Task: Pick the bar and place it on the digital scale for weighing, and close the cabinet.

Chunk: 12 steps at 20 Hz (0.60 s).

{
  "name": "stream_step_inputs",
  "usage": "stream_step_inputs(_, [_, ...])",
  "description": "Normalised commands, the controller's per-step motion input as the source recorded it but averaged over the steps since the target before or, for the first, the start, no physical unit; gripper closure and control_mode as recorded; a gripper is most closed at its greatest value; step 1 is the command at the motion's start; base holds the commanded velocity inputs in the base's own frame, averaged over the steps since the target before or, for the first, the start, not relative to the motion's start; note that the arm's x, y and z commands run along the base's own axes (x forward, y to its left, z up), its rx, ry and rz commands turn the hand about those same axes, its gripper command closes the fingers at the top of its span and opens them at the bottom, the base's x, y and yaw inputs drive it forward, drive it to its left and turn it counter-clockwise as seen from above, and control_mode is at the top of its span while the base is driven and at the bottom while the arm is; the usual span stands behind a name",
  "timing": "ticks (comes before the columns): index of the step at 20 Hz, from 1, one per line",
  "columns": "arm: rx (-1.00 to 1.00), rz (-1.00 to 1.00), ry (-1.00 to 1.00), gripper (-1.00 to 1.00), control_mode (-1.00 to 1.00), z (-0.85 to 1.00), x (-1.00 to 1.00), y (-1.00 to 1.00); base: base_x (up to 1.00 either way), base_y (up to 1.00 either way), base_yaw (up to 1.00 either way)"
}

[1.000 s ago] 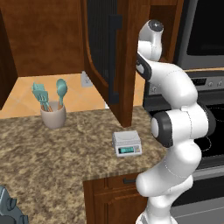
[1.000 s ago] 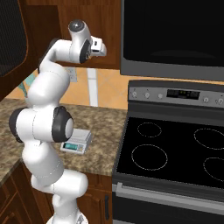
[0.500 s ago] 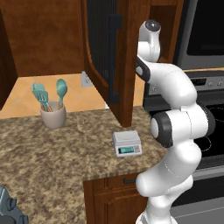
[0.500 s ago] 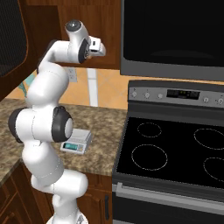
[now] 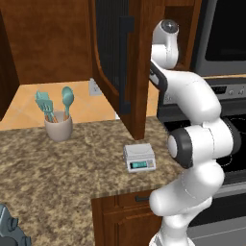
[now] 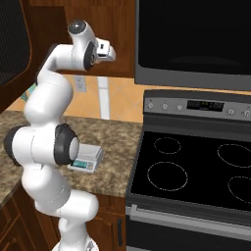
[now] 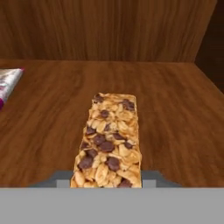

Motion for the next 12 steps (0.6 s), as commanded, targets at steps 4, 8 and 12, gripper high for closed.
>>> stream_step_inputs(4, [0.0, 0.0, -0.11, 1.0, -1.0, 0.29, -0.93, 0.13, 0.0, 0.0, 0.0])
stream_step_inputs(8, [0.0, 0.0, 0.0, 1.0, -1.0, 0.11, -1.0, 0.0, 0.0, 0.0, 0.0])
stream_step_inputs(12, [0.03, 0.0, -0.08, 1.0, -1.0, 0.23, -1.0, 0.0, 0.0, 0.0, 0.0])
